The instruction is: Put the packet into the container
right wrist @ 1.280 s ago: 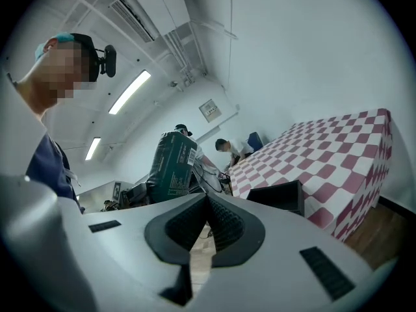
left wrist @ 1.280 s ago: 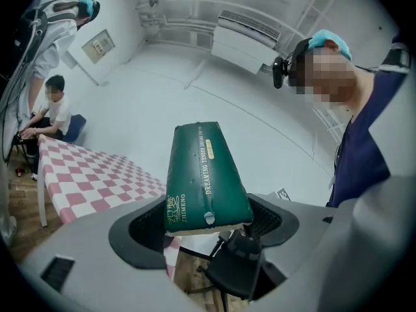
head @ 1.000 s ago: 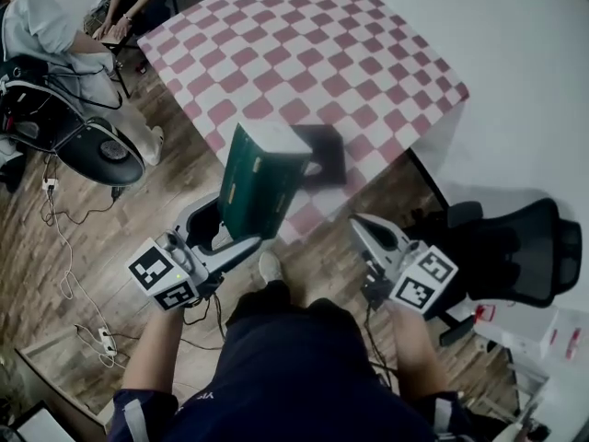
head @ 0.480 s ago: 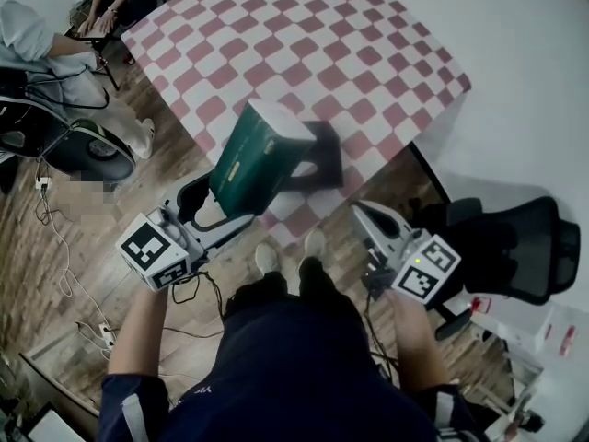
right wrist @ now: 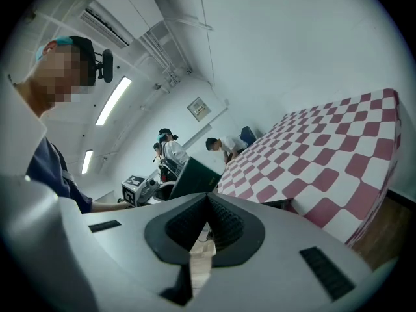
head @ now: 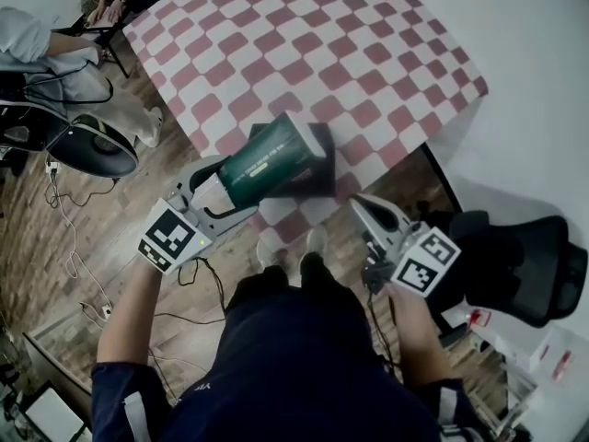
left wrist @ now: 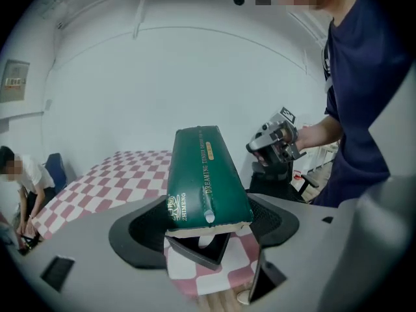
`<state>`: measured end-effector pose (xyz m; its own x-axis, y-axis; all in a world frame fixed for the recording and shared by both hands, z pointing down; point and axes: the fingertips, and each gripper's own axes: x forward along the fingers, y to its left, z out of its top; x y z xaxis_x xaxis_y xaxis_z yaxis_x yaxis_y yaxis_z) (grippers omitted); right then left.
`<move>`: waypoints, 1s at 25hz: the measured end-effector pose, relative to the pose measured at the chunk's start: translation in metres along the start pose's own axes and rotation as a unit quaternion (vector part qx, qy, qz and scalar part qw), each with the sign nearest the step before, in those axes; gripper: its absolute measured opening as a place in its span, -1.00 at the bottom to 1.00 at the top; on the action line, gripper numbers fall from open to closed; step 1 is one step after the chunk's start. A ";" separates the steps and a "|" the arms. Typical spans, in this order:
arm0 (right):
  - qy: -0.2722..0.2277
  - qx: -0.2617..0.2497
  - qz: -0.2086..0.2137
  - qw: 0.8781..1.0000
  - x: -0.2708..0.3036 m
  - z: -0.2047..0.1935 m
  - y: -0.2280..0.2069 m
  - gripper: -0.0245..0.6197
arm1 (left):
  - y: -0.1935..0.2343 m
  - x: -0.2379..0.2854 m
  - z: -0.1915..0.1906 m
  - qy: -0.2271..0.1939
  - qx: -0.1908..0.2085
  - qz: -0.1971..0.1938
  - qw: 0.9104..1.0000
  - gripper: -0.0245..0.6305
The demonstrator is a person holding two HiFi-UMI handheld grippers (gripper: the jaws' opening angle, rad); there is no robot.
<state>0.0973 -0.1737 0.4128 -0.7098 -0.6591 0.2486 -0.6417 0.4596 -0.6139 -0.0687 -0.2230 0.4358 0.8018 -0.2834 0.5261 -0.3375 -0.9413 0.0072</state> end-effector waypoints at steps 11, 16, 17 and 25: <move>0.009 0.025 -0.008 1.000 -0.011 0.002 -0.044 -0.87 | -0.001 0.053 -0.039 0.150 0.164 -0.040 0.974 0.29; 0.011 0.033 -0.015 0.999 -0.015 -0.001 -0.056 -0.87 | -0.005 0.067 -0.057 0.202 0.236 -0.071 0.948 0.29; 0.012 0.035 -0.015 0.999 -0.017 -0.001 -0.059 -0.87 | -0.005 0.071 -0.059 0.209 0.241 -0.078 0.945 0.29; 0.020 0.046 -0.024 0.998 -0.020 -0.014 -0.060 -0.87 | -0.007 0.082 -0.084 0.241 0.255 -0.110 0.930 0.29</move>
<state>0.1460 -0.1799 0.4551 -0.6920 -0.6529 0.3081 -0.6467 0.3709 -0.6664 -0.0420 -0.2240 0.5501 0.4674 -0.0748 0.8809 0.1849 -0.9661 -0.1801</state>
